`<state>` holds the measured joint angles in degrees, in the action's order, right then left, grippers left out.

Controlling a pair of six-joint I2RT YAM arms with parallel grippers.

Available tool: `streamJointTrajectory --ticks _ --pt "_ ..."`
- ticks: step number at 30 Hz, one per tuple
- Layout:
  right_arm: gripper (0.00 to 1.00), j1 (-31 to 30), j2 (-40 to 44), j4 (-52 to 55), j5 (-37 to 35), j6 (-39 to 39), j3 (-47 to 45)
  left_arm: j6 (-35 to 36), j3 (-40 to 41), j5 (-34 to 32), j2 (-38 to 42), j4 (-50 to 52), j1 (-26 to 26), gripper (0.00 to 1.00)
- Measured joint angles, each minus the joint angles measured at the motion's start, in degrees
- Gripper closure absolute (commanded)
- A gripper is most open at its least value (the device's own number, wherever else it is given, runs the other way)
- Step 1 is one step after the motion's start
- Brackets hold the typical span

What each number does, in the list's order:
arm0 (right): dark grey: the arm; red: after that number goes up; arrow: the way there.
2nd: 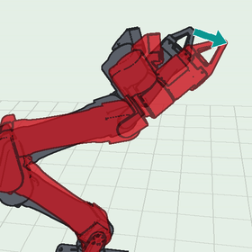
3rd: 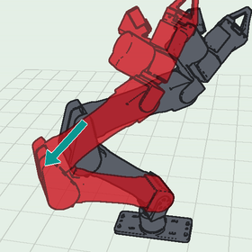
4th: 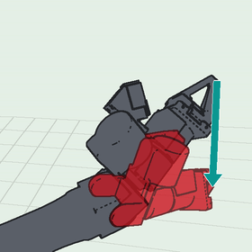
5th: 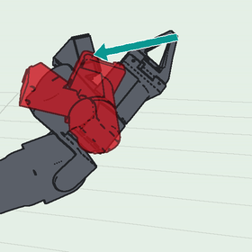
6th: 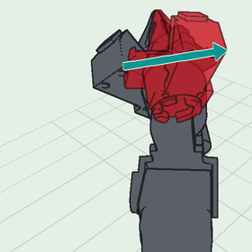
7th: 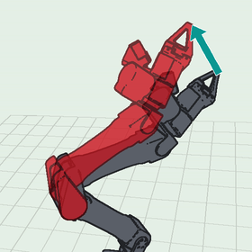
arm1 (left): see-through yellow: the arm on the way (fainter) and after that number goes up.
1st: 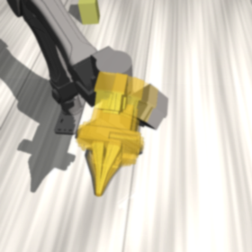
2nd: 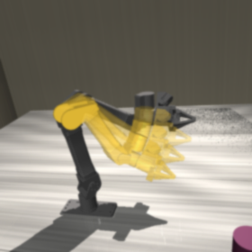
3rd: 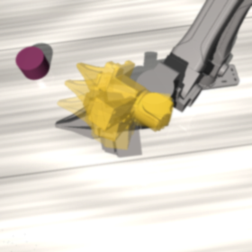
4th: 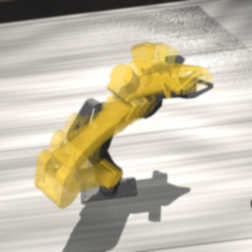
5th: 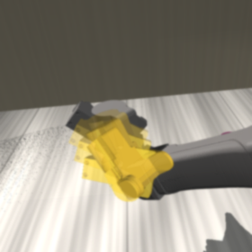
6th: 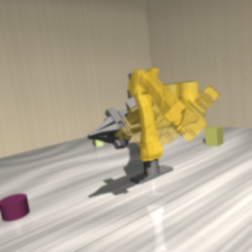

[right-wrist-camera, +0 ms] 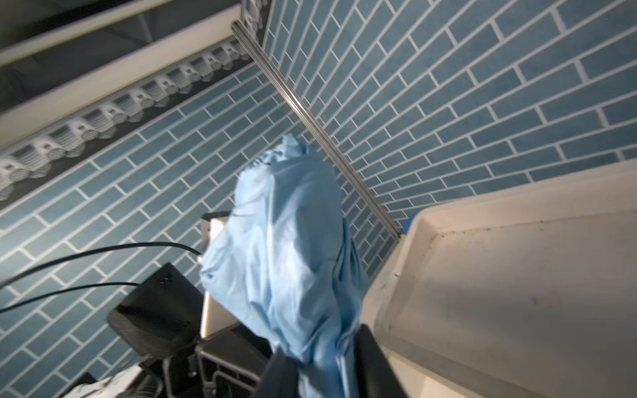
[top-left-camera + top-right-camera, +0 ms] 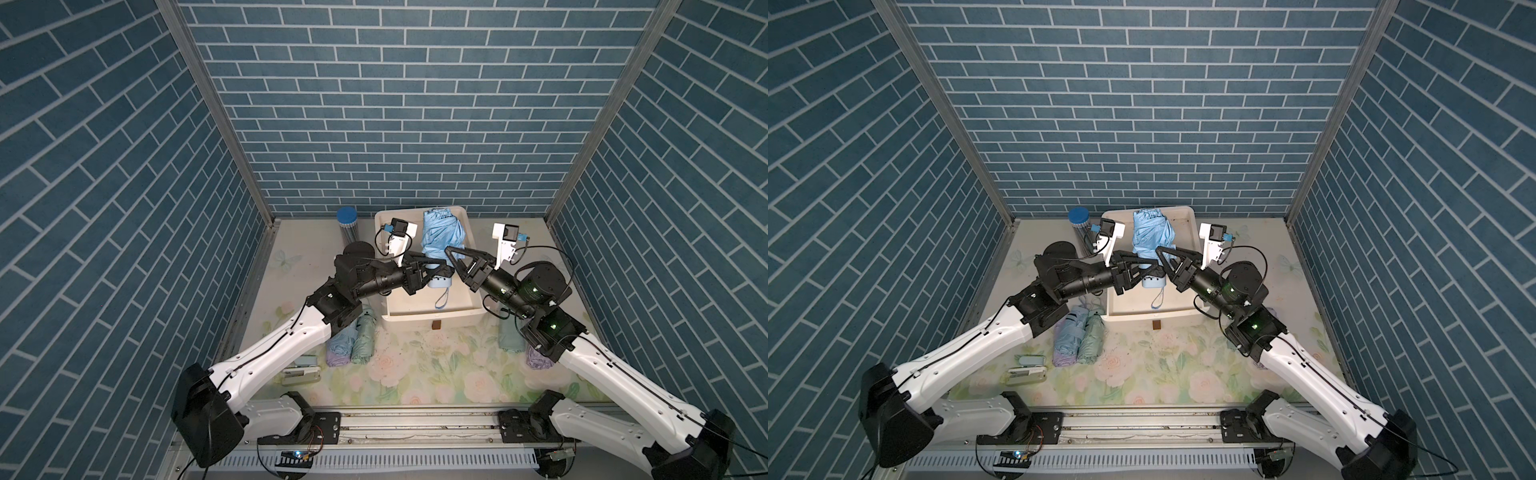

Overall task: Place the umbrella in the drawer by color
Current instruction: Pick up the umbrella from the center of the board.

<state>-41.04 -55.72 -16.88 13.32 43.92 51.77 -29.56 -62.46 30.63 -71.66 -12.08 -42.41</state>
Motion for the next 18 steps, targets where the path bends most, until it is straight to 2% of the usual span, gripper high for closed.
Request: streamJointTrajectory --ticks 1,3,7,9,12,18 --pt "0.11 0.15 -0.13 4.13 -1.16 -1.55 2.64 1.57 -0.76 -0.17 -0.04 2.21 0.0 0.94" --pt "0.08 1.62 -1.14 13.38 -1.9 -5.66 10.45 4.74 -2.49 0.11 -0.13 6.8 0.0 0.94" --pt "0.07 11.43 -4.63 26.67 4.13 -13.35 24.48 12.2 -7.21 2.36 -1.29 16.5 0.0 0.93" --pt "0.07 14.88 -5.7 31.17 7.37 -16.41 26.62 15.39 -8.76 3.52 -1.84 20.22 -0.02 0.94" --pt "0.07 15.54 -7.98 37.64 13.25 -20.61 27.19 18.97 -9.77 4.9 -2.38 24.44 -0.02 0.96" --pt "0.18 16.0 -10.23 41.55 21.44 -24.24 26.25 23.23 -9.9 6.36 -3.41 31.19 0.07 1.0"
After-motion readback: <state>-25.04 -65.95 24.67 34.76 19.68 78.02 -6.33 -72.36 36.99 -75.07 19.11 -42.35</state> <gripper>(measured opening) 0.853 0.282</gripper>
